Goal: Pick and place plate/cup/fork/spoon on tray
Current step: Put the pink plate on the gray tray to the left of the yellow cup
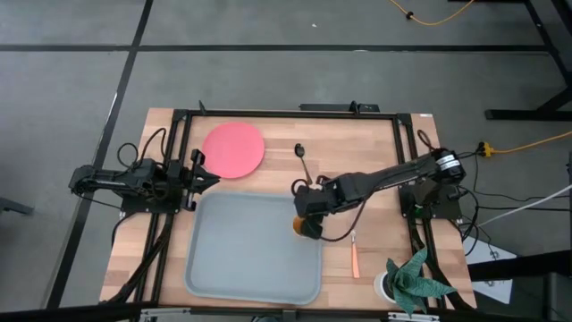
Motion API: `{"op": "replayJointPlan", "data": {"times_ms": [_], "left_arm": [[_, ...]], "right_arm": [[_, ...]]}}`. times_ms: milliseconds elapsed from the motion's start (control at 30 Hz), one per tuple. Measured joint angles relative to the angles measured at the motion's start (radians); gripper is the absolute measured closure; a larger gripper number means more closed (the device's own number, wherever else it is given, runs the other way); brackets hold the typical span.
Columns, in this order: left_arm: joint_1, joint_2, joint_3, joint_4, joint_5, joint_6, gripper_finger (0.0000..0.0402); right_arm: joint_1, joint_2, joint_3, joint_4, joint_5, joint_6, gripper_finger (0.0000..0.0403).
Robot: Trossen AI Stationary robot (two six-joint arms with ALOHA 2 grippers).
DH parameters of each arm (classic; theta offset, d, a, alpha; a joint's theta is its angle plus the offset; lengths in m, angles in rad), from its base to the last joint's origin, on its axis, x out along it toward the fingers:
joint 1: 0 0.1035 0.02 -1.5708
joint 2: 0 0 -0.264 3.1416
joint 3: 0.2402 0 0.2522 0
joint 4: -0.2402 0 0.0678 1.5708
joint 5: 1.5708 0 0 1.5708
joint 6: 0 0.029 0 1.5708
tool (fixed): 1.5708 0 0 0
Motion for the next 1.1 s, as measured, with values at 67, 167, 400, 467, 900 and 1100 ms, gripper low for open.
{"op": "replayJointPlan", "data": {"times_ms": [67, 167, 400, 467, 900, 1100], "left_arm": [[0.0, 0.0, 0.0, 0.0, 0.0, 0.0, 0.037], [0.0, 0.0, 0.0, 0.001, 0.0, 0.0, 0.0369], [0.0, 0.0, 0.0, 0.001, 0.0, -0.005, 0.0369], [0.0, 0.0, 0.0, 0.001, 0.0, -0.027, 0.0369], [0.0, 0.0, 0.0, -0.002, 0.0, -0.048, 0.0369], [0.0, 0.0, 0.0, -0.004, 0.0, -0.062, 0.0369]], "right_arm": [[-0.005, -0.021, 0.0, 0.015, 0.002, -0.03, 0.0282], [-0.008, -0.037, 0.0, 0.054, 0.001, -0.078, 0.0282], [-0.007, -0.041, 0.0, 0.128, -0.01, -0.057, 0.0282], [-0.007, -0.04, 0.0, 0.171, 0.021, -0.053, 0.0282], [-0.029, -0.239, 0.0, -0.311, 0.442, 0.088, 0.0282], [0.003, -0.336, -0.102, -0.464, 0.629, 0.283, 0.0282]]}}
